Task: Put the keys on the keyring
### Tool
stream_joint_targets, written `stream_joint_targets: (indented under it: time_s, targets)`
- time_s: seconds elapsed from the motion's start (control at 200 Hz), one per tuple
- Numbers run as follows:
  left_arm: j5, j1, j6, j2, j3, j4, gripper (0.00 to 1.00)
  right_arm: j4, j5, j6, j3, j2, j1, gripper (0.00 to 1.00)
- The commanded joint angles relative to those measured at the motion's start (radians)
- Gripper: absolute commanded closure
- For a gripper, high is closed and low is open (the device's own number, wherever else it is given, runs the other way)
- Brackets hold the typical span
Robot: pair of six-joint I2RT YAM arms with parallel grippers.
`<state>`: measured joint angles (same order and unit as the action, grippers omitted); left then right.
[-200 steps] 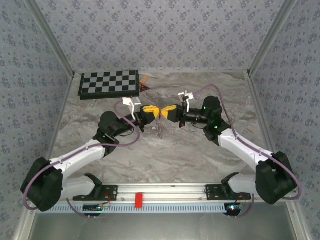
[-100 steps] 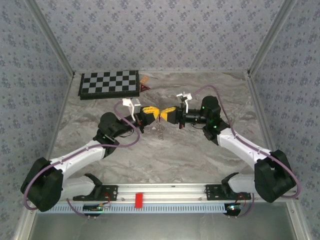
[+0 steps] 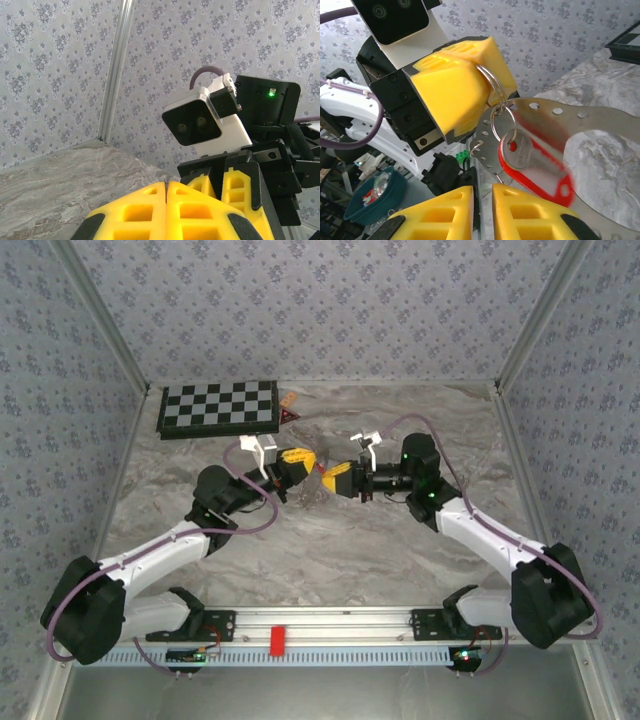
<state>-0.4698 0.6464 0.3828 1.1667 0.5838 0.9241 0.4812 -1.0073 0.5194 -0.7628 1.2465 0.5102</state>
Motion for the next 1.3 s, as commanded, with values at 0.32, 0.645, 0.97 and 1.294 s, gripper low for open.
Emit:
stream_joint_targets:
  time_s: [0.32,0.645,0.97,1.294]
  targets:
    - [0.011,-0.004,0.017,-0.006,0.017,0.090,1.00,0.061,0.239,-0.100,0.012,-0.095,-0.001,0.71]
    - [0.001,-0.003,0.034,0.010,0.026,0.110,1.00,0.269,0.213,-0.011,0.001,-0.013,0.011,0.67]
    - [-0.007,-0.001,0.031,0.006,0.030,0.103,1.00,0.301,0.137,0.015,-0.037,0.049,0.036,0.70]
    - [-0.011,-0.002,0.031,0.006,0.031,0.101,1.00,0.299,0.128,0.017,-0.047,0.069,0.044,0.82]
